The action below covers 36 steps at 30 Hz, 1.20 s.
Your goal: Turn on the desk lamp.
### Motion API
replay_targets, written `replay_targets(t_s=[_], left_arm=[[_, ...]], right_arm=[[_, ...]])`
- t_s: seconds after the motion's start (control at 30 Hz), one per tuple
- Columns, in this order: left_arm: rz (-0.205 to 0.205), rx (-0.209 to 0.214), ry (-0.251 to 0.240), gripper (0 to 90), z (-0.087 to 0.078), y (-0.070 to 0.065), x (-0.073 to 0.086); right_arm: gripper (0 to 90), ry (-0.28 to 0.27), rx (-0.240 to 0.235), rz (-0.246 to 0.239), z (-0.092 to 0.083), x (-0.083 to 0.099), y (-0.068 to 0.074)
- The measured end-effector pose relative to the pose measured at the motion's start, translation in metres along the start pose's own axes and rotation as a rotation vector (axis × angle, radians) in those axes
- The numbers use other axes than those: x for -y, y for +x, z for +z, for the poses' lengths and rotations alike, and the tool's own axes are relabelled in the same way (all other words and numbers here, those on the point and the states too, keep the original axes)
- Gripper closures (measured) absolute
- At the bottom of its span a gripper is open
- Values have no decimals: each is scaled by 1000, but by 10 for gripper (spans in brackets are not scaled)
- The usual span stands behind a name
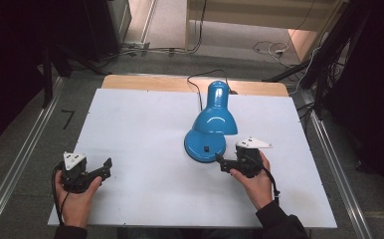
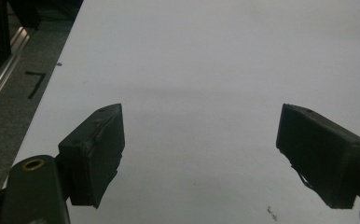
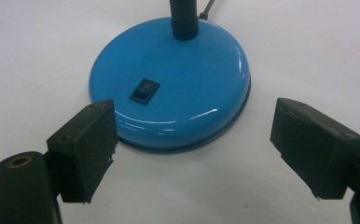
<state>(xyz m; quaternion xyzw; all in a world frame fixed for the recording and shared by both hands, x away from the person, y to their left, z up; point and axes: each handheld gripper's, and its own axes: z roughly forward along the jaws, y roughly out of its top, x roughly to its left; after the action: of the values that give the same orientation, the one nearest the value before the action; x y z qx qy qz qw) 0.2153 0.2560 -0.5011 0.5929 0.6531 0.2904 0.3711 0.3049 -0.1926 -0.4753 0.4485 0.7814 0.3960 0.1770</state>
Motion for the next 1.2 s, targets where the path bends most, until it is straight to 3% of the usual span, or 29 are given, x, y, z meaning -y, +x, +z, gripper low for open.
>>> replay_targets(t_s=[0.27,0.5,0.63,0.7,0.83,1.2], left_arm=[[-10,7,-2,161,-1,2,0],[-17,18,-4,161,1,1,-1],[-14,14,27,161,6,1,2],[-28,23,4,161,3,2,0],[-22,16,-1,161,1,3,0],[7,14,-9,161,0,-2,-2]], right_arm=[[146,0,-28,-14,8,-4,12],[160,-8,-37,-17,13,-9,14],[166,-6,-45,-20,17,-12,14],[166,-3,-43,-24,18,-12,16],[168,-4,-36,-38,18,-12,17],[186,-30,-39,-21,14,-17,17]])
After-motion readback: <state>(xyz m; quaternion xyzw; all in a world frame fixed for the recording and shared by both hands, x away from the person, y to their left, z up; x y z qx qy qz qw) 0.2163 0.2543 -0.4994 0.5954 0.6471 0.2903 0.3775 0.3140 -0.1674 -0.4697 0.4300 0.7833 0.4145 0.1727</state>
